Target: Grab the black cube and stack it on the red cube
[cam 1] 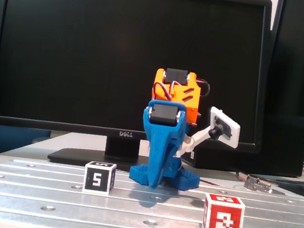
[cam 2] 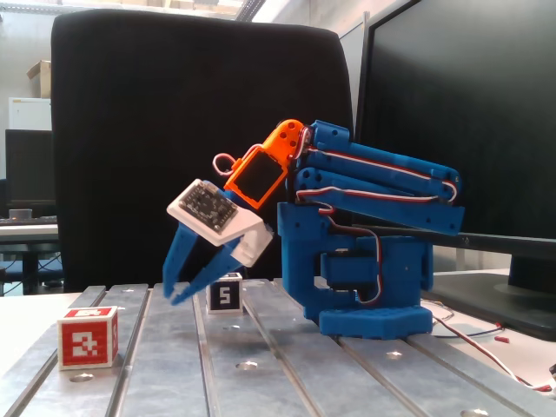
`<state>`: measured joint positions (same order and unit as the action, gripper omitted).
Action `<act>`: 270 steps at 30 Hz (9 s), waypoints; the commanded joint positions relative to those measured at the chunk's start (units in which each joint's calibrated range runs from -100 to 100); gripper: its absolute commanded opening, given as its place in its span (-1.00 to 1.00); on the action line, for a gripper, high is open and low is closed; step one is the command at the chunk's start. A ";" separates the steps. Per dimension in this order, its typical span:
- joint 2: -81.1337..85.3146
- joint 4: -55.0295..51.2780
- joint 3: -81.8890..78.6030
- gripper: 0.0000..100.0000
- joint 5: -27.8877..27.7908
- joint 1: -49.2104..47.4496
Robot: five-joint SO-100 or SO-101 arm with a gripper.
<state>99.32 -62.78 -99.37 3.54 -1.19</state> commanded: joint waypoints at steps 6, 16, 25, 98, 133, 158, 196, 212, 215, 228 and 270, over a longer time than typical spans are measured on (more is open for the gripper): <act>0.01 1.95 -0.09 -0.99 0.19 -0.70; -2.00 1.78 6.60 -0.99 -1.49 -2.91; -30.32 -0.36 28.40 -0.99 -3.49 -2.32; -67.24 -22.17 47.13 -0.51 -28.95 32.38; -67.91 -11.48 39.08 -0.48 -28.74 32.60; -68.08 -5.41 34.10 -0.48 -28.90 31.49; -67.83 -5.75 34.10 -0.66 -28.90 31.42; -68.00 -14.39 45.86 -0.67 -28.84 29.65; -68.00 -15.75 48.21 -0.67 -28.58 28.02; -68.08 -18.40 57.26 -0.67 -25.16 16.43; -93.64 -25.24 88.74 -0.67 10.08 -21.15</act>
<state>5.45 -89.26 -12.68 13.25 -22.30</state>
